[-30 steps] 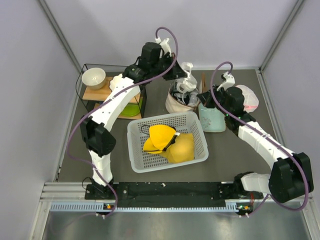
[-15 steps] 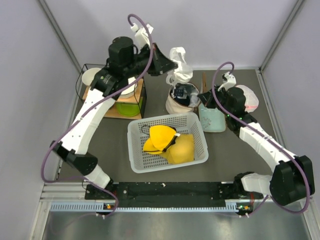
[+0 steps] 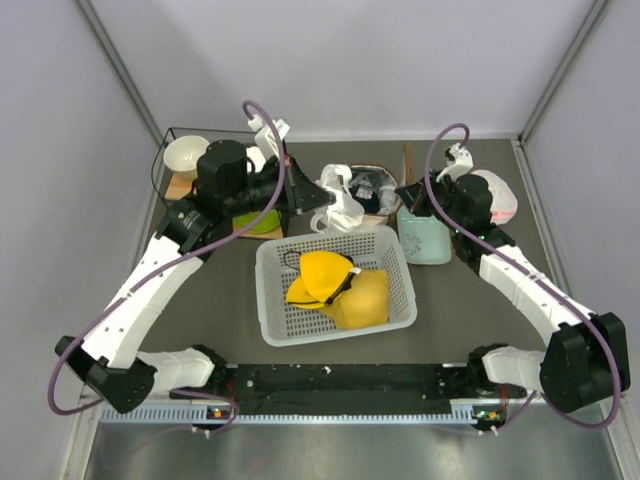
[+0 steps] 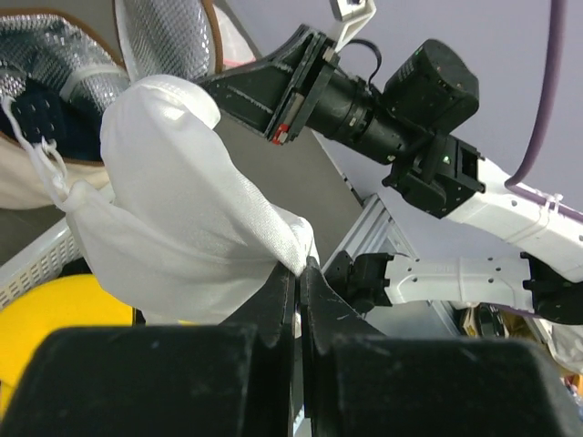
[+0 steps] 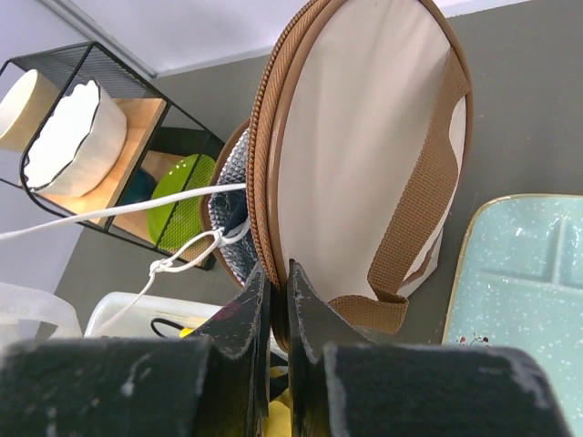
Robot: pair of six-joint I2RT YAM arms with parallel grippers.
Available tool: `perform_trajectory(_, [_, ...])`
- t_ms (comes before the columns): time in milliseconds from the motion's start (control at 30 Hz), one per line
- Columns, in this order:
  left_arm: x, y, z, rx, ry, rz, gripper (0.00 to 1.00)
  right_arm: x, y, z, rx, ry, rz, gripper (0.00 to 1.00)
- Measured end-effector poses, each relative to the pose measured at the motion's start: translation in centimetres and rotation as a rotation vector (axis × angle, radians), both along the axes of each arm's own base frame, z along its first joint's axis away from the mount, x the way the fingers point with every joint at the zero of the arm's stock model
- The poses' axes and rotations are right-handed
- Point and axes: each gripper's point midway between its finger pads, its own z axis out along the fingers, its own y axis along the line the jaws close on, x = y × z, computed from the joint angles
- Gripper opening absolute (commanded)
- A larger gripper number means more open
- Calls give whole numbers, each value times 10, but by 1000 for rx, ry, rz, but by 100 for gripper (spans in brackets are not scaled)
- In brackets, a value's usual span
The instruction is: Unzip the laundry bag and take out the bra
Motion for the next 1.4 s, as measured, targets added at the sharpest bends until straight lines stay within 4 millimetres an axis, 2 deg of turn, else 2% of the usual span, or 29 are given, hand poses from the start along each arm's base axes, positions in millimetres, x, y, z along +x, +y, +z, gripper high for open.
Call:
perform_trajectory(167, [3, -2, 9, -12, -21, -2, 0, 1, 0, 3, 2, -4, 1, 0])
perform_trajectory(333, [25, -25, 48, -61, -89, -34, 0, 1, 0, 3, 3, -6, 0, 0])
perform_trajectory(500, [55, -53, 98, -152, -174, -75, 0, 1, 0, 3, 2, -7, -2, 0])
perform_trajectory(633, [63, -62, 113, -202, -194, -89, 0, 1, 0, 3, 1, -7, -4, 0])
perform_trajectory(767, [68, -70, 108, -224, -163, -113, 0, 1, -1, 4, 1, -9, -5, 0])
perform_trajectory(867, [73, -77, 92, -216, -111, -124, 0, 1, -1, 4, 0, -8, -5, 0])
perform_trajectory(1033, [71, -71, 81, -180, -106, -102, 0, 1, -1, 4, 0, -9, -5, 0])
perform_trajectory(1133, [51, -53, 70, -148, -103, -77, 0, 1, -1, 4, 1, -10, -5, 0])
perform_trajectory(1267, [14, -26, 52, -128, -96, -70, 0, 1, -1, 4, 1, -10, -4, 0])
perform_trajectory(1400, [-10, -10, 14, -96, -57, -66, 0, 2, 0, 3, 1, -8, -4, 0])
